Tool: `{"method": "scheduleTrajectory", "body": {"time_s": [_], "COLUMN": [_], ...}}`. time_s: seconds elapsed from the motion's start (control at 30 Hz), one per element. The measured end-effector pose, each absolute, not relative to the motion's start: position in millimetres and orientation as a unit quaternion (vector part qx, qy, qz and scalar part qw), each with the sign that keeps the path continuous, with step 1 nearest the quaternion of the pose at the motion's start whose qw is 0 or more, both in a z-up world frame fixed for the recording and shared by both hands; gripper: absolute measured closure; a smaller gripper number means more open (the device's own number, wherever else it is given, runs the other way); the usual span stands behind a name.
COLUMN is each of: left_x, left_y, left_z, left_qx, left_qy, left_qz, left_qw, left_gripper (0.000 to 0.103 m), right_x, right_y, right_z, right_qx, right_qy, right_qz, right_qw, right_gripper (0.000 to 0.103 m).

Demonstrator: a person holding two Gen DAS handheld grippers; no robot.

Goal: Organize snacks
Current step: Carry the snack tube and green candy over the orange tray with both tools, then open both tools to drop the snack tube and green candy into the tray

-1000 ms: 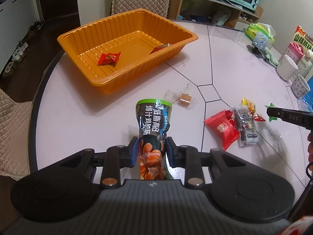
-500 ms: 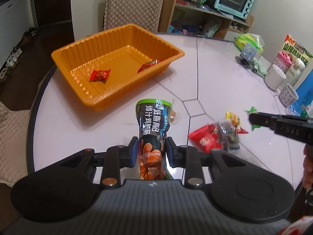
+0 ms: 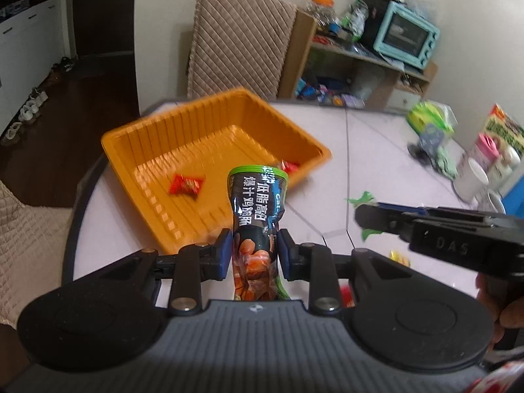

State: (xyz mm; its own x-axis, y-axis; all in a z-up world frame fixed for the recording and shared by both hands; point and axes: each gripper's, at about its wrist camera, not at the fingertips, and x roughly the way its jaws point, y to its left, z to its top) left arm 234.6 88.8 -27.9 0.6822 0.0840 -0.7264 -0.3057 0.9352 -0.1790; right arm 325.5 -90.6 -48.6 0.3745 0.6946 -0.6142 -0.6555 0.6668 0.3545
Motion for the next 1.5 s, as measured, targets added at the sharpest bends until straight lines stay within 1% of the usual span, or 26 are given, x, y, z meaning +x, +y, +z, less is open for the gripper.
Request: {"method": "scheduleTrajectory", "body": {"time_s": [0.3,0.77,1.07,1.5], "left_x": [280,356,387,406], "left_y": [129,170,178,186], "left_z": [-17,-50,-73,-89], "left_qx": [-0.152,-0.171,-0.176,-0.179], "left_qy": [0.360,0.389,0.408,0.419], "left_qz": [0.137,0.158,0.164,0.160], "left_qw": [0.910,0.892,0.881,0.876], "left_gripper": [0.076,0.076,0.076,0.076], "right_x": [376,453,476,486], "right_y": [-30,16,28,27], "right_z": [-48,-86,-106,-113], "right_qx": [0.035,0.031,0.028,0.036], "right_qy": [0.377,0.403,0.419,0.426], "right_qz": [0.422,0.405,0.392,0.382], "right_qw": [0.824,0.820,0.818,0.819], "right_gripper": [0.082,0.082,0.082,0.082]}}
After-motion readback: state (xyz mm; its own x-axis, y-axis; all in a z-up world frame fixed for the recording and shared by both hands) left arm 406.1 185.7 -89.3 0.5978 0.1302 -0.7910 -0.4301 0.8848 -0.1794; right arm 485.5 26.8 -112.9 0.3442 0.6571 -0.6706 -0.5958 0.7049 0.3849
